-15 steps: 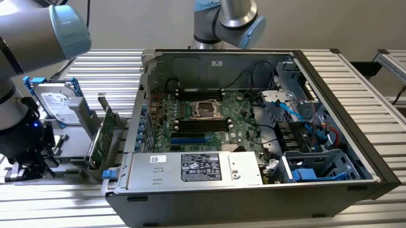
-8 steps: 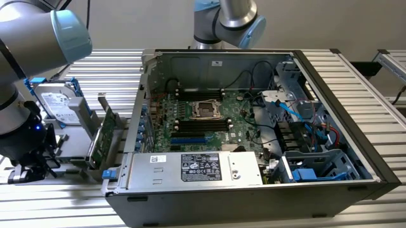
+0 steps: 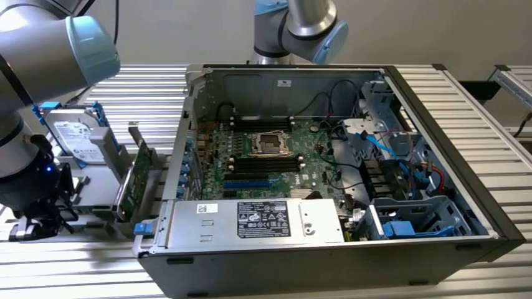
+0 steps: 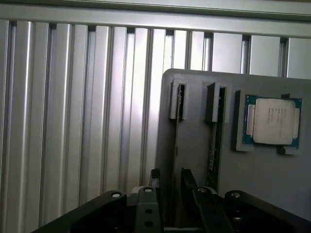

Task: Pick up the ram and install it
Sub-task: 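Pick up the ram and move it above insertion slot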

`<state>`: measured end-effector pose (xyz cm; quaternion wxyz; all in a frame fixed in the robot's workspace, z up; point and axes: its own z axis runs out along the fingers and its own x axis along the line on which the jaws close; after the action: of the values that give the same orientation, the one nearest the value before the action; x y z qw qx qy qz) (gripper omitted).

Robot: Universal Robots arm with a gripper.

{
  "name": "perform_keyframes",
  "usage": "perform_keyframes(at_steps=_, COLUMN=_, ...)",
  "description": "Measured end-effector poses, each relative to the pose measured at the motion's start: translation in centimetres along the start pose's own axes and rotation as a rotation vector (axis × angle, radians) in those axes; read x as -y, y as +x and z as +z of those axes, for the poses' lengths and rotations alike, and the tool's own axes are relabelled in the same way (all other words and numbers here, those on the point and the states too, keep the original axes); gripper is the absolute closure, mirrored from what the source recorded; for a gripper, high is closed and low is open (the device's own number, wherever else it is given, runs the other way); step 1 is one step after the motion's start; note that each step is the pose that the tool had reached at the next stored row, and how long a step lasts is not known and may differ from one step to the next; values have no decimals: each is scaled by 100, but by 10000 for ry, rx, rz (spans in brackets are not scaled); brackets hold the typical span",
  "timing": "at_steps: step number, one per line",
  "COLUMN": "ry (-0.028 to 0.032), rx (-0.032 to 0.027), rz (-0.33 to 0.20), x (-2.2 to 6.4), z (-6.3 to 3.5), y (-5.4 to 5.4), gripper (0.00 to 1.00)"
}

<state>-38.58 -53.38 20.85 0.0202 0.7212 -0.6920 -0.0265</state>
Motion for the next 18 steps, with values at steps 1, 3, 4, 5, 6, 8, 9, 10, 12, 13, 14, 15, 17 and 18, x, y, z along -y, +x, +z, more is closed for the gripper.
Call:
perform_keyframes(at_steps=1, ry=-4, rx=1, rz=15, x=-2, z=11, y=-4, gripper=69)
perform_keyframes(at_steps=3, ry=-8, rx=9, rz=34, x=-3, z=32, y=-16, gripper=69)
perform_keyframes(at_steps=4, ry=-10, rx=12, rz=41, x=-3, z=41, y=-23, gripper=69)
perform_keyframes(at_steps=5, ry=-10, rx=16, rz=46, x=-2, z=51, y=-31, gripper=69)
perform_keyframes(at_steps=6, ry=-9, rx=22, rz=52, x=-2, z=62, y=-37, gripper=69)
perform_keyframes(at_steps=8, ry=-13, rx=28, rz=75, x=-7, z=85, y=-47, gripper=69)
perform_keyframes(at_steps=9, ry=-18, rx=28, rz=88, x=-14, z=92, y=-50, gripper=69)
perform_keyframes(at_steps=10, ry=-27, rx=29, rz=103, x=-23, z=97, y=-51, gripper=69)
perform_keyframes(at_steps=12, ry=-50, rx=33, rz=131, x=-41, z=105, y=-53, gripper=69)
perform_keyframes(at_steps=13, ry=-63, rx=35, rz=142, x=-46, z=109, y=-53, gripper=69)
perform_keyframes(at_steps=14, ry=-76, rx=36, rz=148, x=-47, z=111, y=-53, gripper=69)
perform_keyframes(at_steps=15, ry=-86, rx=36, rz=154, x=-48, z=115, y=-53, gripper=69)
perform_keyframes(at_steps=17, ry=-112, rx=37, rz=162, x=-48, z=125, y=-53, gripper=69)
perform_keyframes(at_steps=18, ry=-122, rx=37, rz=163, x=-48, z=129, y=-53, gripper=69)
